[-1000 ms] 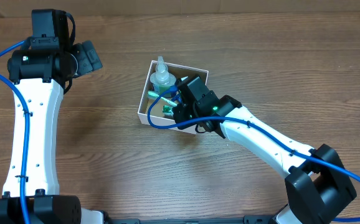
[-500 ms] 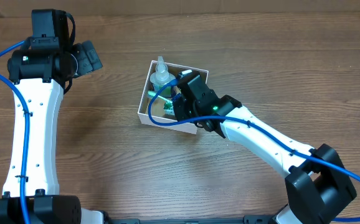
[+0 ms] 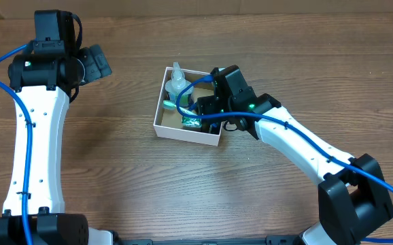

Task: Pack container
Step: 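Lower the razor into the box beside the toothpaste and adjust items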

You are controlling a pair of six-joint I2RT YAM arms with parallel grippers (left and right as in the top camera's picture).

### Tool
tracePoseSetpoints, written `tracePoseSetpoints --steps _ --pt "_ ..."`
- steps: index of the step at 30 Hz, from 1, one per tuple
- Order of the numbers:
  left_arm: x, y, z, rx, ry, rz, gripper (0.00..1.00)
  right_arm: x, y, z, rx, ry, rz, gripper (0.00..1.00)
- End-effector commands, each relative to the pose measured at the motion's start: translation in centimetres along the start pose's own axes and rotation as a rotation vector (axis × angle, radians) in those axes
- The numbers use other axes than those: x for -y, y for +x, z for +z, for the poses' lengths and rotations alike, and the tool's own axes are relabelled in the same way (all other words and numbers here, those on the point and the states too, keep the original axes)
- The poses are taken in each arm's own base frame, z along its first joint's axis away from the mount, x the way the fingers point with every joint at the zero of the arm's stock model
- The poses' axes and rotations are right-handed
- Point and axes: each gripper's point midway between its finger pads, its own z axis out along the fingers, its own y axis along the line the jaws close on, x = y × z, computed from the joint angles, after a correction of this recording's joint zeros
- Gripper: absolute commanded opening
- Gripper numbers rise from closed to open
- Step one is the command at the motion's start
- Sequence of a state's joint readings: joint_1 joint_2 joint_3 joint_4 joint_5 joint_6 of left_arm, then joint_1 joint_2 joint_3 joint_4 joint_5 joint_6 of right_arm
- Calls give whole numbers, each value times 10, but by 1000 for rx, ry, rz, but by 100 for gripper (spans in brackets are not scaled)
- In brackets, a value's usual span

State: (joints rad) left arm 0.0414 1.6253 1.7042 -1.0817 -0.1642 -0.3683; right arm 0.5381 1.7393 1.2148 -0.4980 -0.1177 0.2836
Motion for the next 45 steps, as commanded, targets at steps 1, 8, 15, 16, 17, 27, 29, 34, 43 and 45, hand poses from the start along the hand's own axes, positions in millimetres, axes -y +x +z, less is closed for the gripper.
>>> tracePoseSetpoints --steps 1,8,15,16,17,27,29,34,43,45 --pt "-1 -5 -4 15 4 -27 100 -8 0 0 -14 -37 -5 79" --pt "-1 -5 -4 15 4 -27 100 -26 9 -2 -62 -136 -7 40" --pt "-1 -5 -4 15 4 -27 100 -38 18 -2 -86 -162 -50 12" --pt "-1 -5 -4 15 4 -27 100 -37 19 -2 -90 -160 -48 12" --pt "-1 -5 -4 15 4 -27 100 -36 20 -2 -96 -157 -47 7" --pt "-1 -5 -4 15 4 -27 100 -29 30 -2 -133 -126 -61 77" --pt "-1 -5 -4 15 4 -28 100 -28 33 -3 -147 -121 -65 77" --pt "-1 -4 -4 15 4 -27 100 -26 40 -3 -174 -112 -75 26" --pt "-1 -5 -4 15 4 -27 100 -16 40 -3 -171 -59 -78 4" --pt "-1 -5 -4 15 4 -27 100 -16 36 -2 -153 -52 -82 4"
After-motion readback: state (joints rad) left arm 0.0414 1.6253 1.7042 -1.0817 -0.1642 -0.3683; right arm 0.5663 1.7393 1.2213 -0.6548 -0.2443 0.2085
